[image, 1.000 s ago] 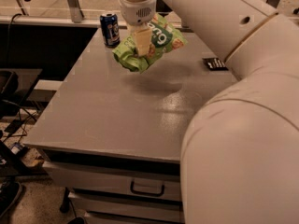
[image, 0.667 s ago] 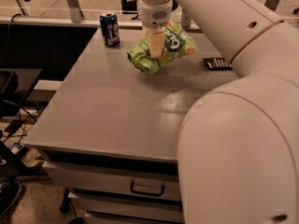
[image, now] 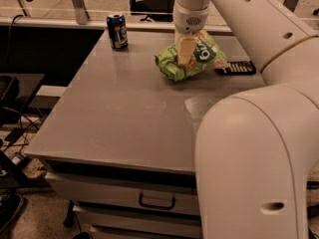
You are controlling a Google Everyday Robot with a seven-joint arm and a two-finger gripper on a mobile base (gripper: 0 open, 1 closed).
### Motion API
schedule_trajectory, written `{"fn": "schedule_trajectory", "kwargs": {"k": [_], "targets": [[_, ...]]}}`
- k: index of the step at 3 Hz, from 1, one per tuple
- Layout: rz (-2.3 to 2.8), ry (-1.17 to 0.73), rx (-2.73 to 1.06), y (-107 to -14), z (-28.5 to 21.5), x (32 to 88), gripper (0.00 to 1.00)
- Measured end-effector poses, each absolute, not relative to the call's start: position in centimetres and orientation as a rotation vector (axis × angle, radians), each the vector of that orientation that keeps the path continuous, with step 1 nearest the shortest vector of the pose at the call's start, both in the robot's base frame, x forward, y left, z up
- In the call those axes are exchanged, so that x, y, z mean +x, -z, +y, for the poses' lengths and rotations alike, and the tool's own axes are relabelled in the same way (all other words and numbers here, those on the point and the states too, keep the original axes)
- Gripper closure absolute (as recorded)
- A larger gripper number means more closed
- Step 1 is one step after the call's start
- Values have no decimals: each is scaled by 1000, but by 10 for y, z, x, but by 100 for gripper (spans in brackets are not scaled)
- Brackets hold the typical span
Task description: Move green rice chip bag near rxbar chocolate
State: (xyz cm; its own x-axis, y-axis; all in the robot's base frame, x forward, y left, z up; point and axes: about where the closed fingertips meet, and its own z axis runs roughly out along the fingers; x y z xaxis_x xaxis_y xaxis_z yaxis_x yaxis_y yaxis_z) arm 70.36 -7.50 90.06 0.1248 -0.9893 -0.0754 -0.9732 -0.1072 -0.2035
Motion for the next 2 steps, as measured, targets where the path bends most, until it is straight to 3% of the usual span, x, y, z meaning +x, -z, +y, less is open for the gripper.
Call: {"fn": "schedule_trajectory", "kwargs": {"k": [2], "targets": [[2010, 71, -2113, -895, -94, 714, 43]]}}
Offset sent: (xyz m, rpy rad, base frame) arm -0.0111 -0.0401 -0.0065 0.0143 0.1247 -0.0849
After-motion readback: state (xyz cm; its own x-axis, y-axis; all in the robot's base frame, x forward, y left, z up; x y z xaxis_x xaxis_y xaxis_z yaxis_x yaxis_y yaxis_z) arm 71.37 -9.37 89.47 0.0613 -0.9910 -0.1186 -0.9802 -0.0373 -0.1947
